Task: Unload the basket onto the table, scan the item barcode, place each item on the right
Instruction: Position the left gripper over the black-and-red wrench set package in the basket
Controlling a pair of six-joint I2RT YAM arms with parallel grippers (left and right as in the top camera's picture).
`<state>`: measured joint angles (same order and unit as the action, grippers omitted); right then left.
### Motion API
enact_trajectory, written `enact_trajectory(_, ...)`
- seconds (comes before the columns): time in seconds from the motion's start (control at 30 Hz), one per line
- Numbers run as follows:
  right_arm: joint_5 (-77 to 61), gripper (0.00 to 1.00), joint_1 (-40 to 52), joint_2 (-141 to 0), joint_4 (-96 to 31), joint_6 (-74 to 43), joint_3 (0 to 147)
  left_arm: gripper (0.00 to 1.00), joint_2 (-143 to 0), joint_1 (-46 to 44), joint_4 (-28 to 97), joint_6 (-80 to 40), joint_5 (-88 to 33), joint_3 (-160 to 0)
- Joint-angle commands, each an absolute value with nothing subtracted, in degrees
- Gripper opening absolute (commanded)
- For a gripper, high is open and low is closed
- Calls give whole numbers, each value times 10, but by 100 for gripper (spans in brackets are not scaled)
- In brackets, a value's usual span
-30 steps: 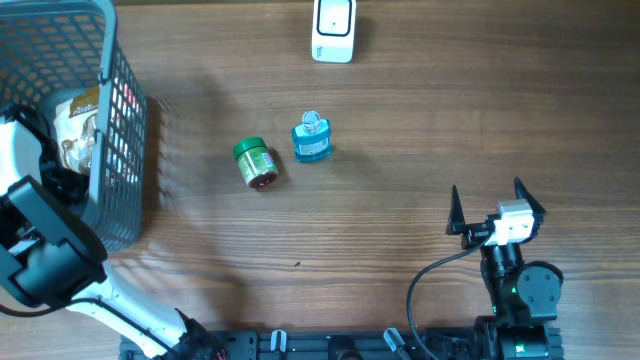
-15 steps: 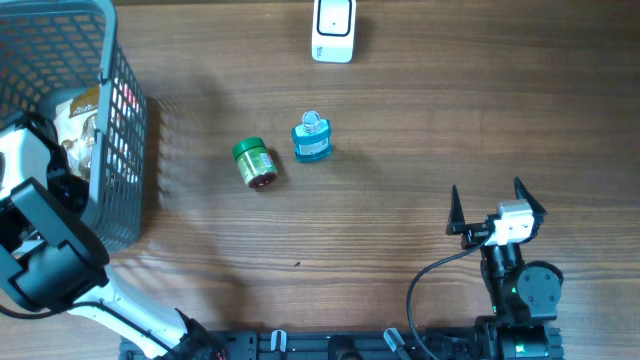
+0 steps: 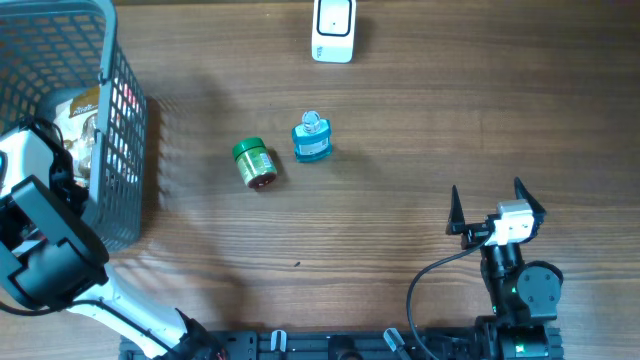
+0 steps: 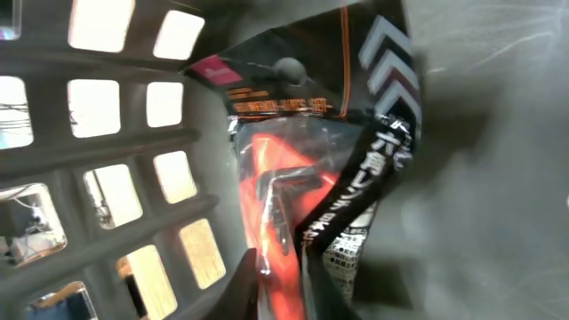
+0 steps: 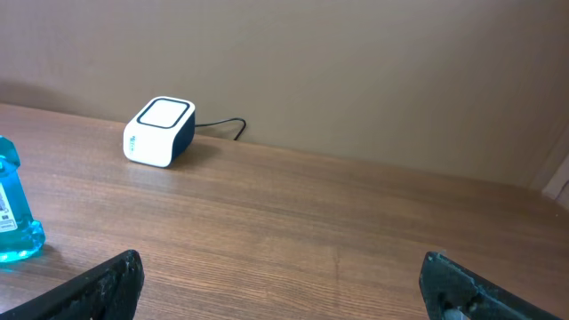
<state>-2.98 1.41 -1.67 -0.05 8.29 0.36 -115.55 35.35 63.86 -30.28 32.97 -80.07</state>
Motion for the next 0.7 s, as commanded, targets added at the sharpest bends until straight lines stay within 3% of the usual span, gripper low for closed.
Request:
enact_trajectory(0.0,-39,100,15,-17,1,90,3,4,-1175,359,632,-304,297,-787)
enact_trajectory(0.27,-39,100,15,-17,1,90,3,4,-1174,359,644,-304,296,-794)
enact_trajectory(0.67,-39,100,15,-17,1,90,3,4,-1139,357,797,-302,229,-956)
